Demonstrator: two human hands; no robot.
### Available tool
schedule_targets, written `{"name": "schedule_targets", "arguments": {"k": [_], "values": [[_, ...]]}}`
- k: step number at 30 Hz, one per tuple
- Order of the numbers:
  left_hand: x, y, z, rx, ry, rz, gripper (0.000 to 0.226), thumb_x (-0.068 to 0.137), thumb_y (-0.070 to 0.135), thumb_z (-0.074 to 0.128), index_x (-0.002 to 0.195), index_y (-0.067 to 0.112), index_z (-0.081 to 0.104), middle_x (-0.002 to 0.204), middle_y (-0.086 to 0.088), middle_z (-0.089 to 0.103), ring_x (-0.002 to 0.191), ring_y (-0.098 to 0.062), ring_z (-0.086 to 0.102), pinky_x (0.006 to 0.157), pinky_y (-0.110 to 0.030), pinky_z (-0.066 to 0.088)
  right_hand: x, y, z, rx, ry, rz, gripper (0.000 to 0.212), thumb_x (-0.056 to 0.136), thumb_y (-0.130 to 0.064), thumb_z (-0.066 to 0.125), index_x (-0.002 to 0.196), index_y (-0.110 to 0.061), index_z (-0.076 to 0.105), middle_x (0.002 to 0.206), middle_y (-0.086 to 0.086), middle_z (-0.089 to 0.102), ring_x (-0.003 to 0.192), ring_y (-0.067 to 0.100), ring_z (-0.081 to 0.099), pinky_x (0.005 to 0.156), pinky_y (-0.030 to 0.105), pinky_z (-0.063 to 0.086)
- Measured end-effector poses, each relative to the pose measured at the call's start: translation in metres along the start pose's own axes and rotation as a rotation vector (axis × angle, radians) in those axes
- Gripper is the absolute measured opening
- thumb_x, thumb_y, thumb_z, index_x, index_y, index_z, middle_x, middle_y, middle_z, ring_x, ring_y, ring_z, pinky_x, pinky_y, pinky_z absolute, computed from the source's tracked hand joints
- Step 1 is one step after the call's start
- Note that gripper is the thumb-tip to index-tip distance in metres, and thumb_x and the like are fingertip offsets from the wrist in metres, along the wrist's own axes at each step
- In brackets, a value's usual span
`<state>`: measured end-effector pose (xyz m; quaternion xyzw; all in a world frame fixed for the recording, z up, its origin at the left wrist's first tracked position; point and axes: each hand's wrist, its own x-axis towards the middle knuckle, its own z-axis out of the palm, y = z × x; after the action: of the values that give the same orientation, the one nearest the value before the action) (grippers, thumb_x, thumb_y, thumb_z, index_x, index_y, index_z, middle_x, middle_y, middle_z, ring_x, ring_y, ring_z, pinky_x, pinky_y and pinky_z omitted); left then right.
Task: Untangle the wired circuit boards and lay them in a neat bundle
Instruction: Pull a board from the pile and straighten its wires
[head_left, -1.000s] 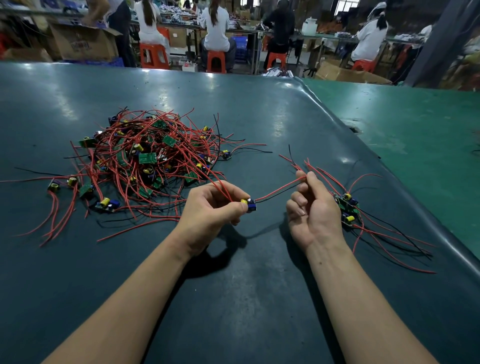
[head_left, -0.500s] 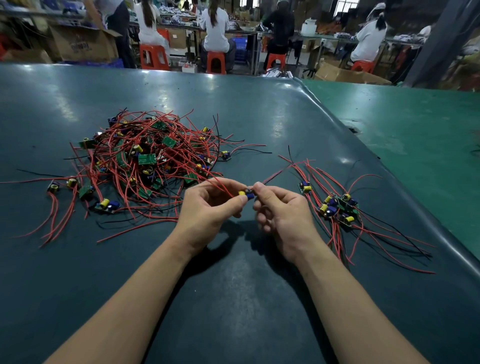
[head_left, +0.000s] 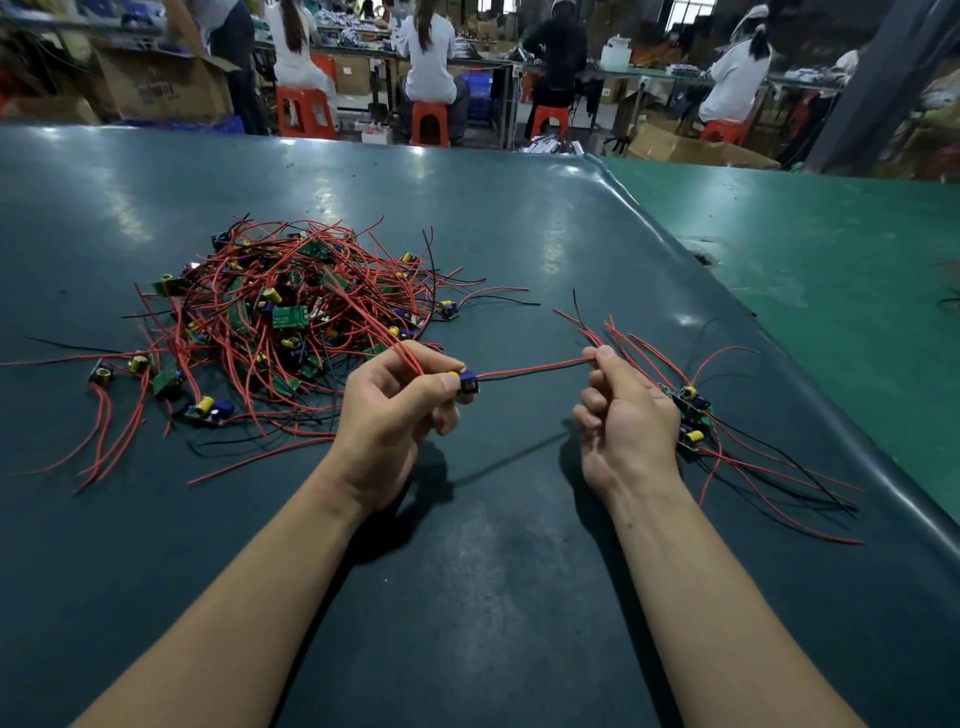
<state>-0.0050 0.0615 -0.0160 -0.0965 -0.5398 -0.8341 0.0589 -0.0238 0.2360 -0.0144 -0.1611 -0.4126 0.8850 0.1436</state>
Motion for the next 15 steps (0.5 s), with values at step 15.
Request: {"name": "schedule_targets", "arguments": {"k": [15], "values": [[0.008,0.027,-0.003,-0.171,0.229,0.088,0.022,0.081,0.033,0.059,0.091,0.014,0.066,0.078,0.003,0.072,0.053,-0.005,0.059,0.049,-0.017,0.046,-0.019,0.015,0.001,-0.890,-0.612,-0.129,0.020,0.091,-0.024,0.068,0.074,-0.014,0.070,0.050,-0.008,0.054,0.040,0.005,0.043,0.041,0.018,0.036]]}}
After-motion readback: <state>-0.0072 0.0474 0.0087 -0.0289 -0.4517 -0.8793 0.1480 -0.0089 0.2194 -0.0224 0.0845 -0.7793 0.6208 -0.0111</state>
